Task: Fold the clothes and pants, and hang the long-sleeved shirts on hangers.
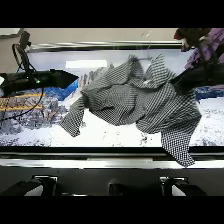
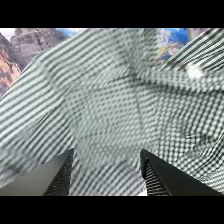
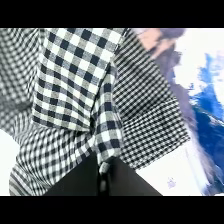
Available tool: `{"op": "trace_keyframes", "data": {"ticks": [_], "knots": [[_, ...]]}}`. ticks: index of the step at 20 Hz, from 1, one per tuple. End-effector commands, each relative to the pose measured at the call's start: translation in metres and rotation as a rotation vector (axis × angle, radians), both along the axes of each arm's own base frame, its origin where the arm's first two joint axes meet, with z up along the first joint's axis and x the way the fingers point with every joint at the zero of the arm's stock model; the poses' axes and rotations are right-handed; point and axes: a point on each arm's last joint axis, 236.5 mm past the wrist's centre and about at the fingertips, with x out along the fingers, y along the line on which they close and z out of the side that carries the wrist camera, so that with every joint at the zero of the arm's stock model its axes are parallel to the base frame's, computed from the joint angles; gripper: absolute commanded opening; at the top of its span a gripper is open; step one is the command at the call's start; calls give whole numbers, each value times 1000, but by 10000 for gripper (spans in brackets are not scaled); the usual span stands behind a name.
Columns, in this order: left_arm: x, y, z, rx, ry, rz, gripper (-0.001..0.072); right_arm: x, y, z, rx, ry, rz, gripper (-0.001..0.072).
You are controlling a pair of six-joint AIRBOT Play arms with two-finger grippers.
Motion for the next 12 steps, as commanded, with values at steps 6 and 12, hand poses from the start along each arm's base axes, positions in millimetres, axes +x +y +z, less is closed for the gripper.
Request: {"op": "trace_keyframes", "data": {"ticks": [6, 12], "knots": [[-1, 5, 8, -43, 33, 43, 483, -43, -103, 168, 140, -558, -638, 20], [-1, 5, 8, -47, 39, 46, 483, -115, -194, 202, 81, -696, -1072, 20]]}}
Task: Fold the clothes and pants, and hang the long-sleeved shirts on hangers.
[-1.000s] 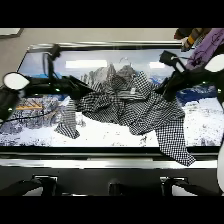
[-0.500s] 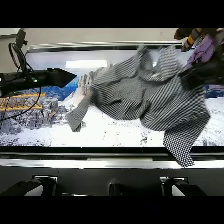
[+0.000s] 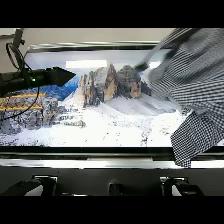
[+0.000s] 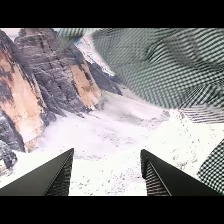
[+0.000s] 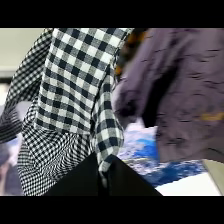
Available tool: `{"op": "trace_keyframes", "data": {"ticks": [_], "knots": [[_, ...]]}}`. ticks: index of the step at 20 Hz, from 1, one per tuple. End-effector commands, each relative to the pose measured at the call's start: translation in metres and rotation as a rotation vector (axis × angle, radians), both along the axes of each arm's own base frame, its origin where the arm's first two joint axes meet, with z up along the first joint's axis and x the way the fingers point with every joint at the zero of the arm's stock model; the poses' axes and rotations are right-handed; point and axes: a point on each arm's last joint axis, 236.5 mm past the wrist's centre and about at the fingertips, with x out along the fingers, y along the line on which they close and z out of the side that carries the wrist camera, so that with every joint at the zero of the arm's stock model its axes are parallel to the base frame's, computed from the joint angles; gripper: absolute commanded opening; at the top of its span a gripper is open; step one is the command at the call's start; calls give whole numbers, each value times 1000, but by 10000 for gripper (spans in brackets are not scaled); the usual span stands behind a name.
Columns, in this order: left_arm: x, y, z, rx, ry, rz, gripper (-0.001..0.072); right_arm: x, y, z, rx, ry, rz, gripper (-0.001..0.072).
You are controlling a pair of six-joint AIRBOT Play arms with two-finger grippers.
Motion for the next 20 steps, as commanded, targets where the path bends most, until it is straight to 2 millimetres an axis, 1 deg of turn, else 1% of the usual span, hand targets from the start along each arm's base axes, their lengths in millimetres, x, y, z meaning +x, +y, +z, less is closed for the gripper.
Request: {"op": "trace_keyframes", "data": {"ticks": [1, 2, 3, 4, 5, 7, 8, 10, 12, 14, 15, 17, 19, 20], "knots": [[0, 0, 1, -3, 2, 3, 483, -60, -74, 20, 29, -75, -379, 20], [0, 0, 0, -3, 3, 4, 483, -80, -93, 23, 21, -77, -490, 20], [1, 0, 0, -3, 4, 4, 483, -96, -106, 27, 8, -82, -571, 20], [1, 0, -1, -3, 5, 4, 483, -107, -115, 29, -5, -84, -631, 20], [1, 0, -1, -3, 5, 4, 483, -115, -122, 28, -7, -80, -681, 20], [1, 1, -2, -1, 7, 4, 482, -125, -135, 26, -48, -48, -784, 20], [1, 1, -3, 1, 8, 5, 482, -128, -142, 29, -73, -53, -838, 20], [1, 1, -3, -7, 20, 11, 472, -128, -149, 36, -112, -79, -907, 20], [1, 1, -3, -7, 20, 11, 472, -117, -153, 35, -120, -99, -943, 21], [1, 1, -4, -7, 21, 11, 472, -93, -154, 33, -130, -116, -929, 21], [1, 2, -5, 1, 20, 12, 472, -79, -153, 32, -139, -125, -912, 21], [2, 4, -7, 9, 27, 20, 472, -55, -153, 26, -131, -138, -897, 21], [2, 4, -8, 13, 27, 20, 472, -36, -154, 20, -122, -157, -894, 21], [2, 4, -8, 13, 26, 20, 472, -33, -163, 16, -105, -175, -909, 21]]}}
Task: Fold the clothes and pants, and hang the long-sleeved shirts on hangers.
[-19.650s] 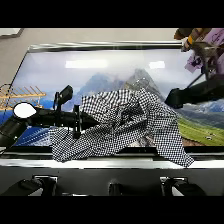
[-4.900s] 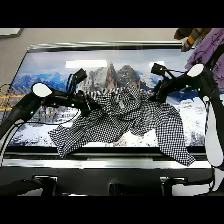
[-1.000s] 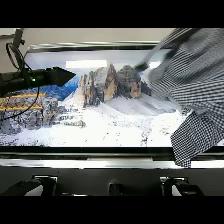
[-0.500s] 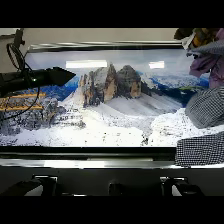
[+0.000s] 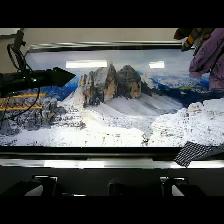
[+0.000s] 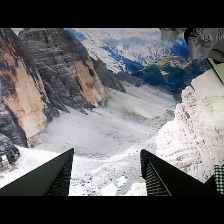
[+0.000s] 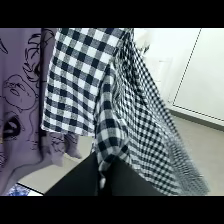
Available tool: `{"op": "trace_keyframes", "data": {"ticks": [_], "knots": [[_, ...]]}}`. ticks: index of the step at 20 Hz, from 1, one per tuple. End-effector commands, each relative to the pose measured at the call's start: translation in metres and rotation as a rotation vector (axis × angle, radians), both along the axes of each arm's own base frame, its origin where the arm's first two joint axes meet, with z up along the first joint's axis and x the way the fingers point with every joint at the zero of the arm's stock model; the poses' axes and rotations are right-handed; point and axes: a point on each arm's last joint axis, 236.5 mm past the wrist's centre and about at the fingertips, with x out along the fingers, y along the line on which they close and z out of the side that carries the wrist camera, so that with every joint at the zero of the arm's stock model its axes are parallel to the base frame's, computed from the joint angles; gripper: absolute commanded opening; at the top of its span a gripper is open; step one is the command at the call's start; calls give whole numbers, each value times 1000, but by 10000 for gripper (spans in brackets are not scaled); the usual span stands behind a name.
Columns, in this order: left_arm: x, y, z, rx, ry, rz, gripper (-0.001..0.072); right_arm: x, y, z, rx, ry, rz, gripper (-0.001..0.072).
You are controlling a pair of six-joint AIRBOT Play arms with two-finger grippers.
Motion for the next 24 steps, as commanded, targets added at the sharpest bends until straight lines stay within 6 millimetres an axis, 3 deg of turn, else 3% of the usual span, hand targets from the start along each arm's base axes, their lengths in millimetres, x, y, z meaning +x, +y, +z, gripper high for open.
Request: {"op": "trace_keyframes", "data": {"ticks": [1, 4, 6, 11, 16, 24], "knots": [[1, 2, -2, 7, 3, 5, 472, 21, -19, -10, 14, -83, -27, 21], [2, 4, -5, 28, 3, 10, 472, 11, -48, -5, -1, -106, -58, 21], [2, 7, -9, 37, 16, 22, 472, 6, -54, 9, -38, -118, -55, 21], [3, 9, -11, 32, 39, 40, 471, -31, -70, 48, -72, -276, -117, 21], [2, 7, -11, 9, 67, 54, 469, -58, -98, 49, -99, -265, -201, 21], [-5, -7, -12, 20, 68, 19, 458, -97, -140, 49, -101, -390, -281, 21]]}}
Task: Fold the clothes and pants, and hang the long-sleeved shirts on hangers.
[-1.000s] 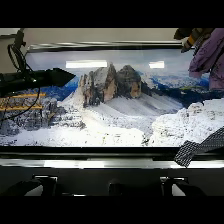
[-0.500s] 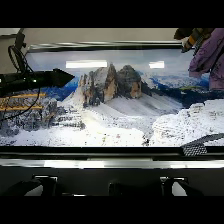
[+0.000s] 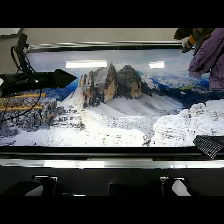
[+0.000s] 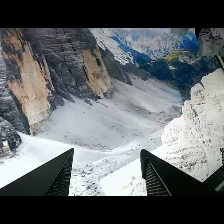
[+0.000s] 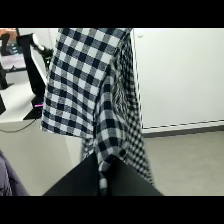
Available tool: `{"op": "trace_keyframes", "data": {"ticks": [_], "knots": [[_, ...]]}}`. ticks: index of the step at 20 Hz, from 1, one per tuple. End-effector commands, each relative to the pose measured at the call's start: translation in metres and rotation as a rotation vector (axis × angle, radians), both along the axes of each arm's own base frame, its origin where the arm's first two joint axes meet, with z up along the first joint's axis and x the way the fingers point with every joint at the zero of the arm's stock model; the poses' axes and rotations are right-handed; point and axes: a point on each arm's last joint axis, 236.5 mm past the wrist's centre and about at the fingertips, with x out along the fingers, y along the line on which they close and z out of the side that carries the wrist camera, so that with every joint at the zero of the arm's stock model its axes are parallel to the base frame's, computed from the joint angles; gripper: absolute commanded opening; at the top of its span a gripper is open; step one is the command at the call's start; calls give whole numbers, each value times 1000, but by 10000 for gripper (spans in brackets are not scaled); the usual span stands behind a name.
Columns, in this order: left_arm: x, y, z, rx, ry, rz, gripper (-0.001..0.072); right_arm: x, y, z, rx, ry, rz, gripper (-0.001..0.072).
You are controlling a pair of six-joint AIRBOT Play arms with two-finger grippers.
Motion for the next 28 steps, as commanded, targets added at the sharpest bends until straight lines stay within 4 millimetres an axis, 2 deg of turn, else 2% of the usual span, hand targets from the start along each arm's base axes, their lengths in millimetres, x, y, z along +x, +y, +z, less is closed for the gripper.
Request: {"op": "trace_keyframes", "data": {"ticks": [1, 6, 10, 18, 24, 25, 26, 27, 28], "knots": [[-3, -7, -2, 9, 2, -15, 458, -13, -17, 1, -11, -65, -18, 21], [-10, -15, -15, 76, 21, -28, 458, -24, -36, 6, -41, -101, -39, 21], [-16, -24, -18, 95, 15, -55, 458, -21, -53, 11, -56, -114, -26, 21], [-17, -26, -18, 95, 15, -60, 458, -46, -94, -25, 38, -171, -69, 23], [-19, -29, -18, 95, 15, -68, 458, -38, -97, -38, 95, -192, -29, 42], [-19, -30, -18, 95, 15, -69, 459, -39, -95, -36, 94, -197, -28, 171], [-19, -30, -18, 95, 15, -69, 459, -43, -91, -32, 89, -203, -31, 418], [-19, -30, -18, 95, 15, -69, 459, -46, -86, -27, 83, -215, -30, 631], [-19, -30, -18, 95, 15, -69, 459, -50, -79, -21, 75, -228, -27, 678]]}}
